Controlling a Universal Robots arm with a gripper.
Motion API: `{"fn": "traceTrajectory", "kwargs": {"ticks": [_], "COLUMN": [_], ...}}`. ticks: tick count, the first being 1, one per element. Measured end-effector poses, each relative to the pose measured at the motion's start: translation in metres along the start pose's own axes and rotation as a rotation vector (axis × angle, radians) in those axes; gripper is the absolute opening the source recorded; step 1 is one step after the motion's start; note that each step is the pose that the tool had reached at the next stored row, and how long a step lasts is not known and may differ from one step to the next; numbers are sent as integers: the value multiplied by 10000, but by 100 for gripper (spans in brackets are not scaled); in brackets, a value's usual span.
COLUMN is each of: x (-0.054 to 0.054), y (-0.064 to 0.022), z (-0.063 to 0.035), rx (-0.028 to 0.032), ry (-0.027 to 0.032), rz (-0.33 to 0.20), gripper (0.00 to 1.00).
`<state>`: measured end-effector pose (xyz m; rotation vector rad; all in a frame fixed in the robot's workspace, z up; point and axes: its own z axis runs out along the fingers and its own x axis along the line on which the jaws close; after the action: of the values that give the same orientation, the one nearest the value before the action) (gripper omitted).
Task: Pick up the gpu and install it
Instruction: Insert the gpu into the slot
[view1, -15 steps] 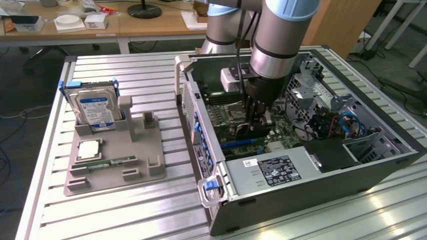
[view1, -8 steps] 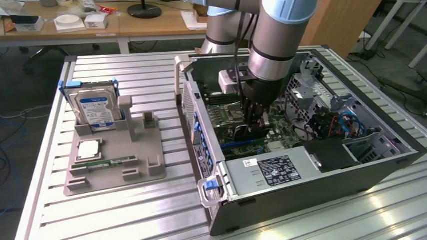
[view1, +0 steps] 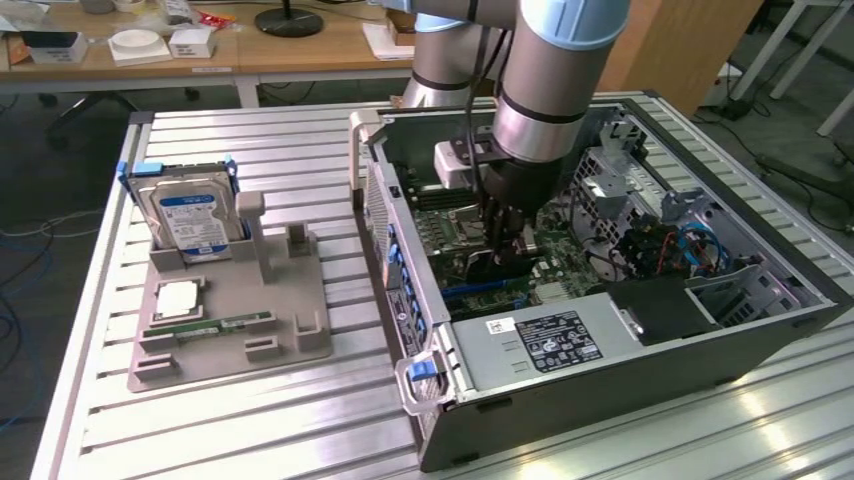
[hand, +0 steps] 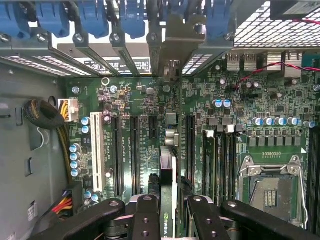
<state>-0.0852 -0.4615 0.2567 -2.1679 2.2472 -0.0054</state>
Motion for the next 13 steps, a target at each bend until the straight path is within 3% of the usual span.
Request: {"fn": "traceTrajectory", "kwargs": {"ticks": [13], "x": [-7], "y": [9], "z": [33], "rx": [-1], "ry": [-5], "rz": [1], "gripper": [26]}}
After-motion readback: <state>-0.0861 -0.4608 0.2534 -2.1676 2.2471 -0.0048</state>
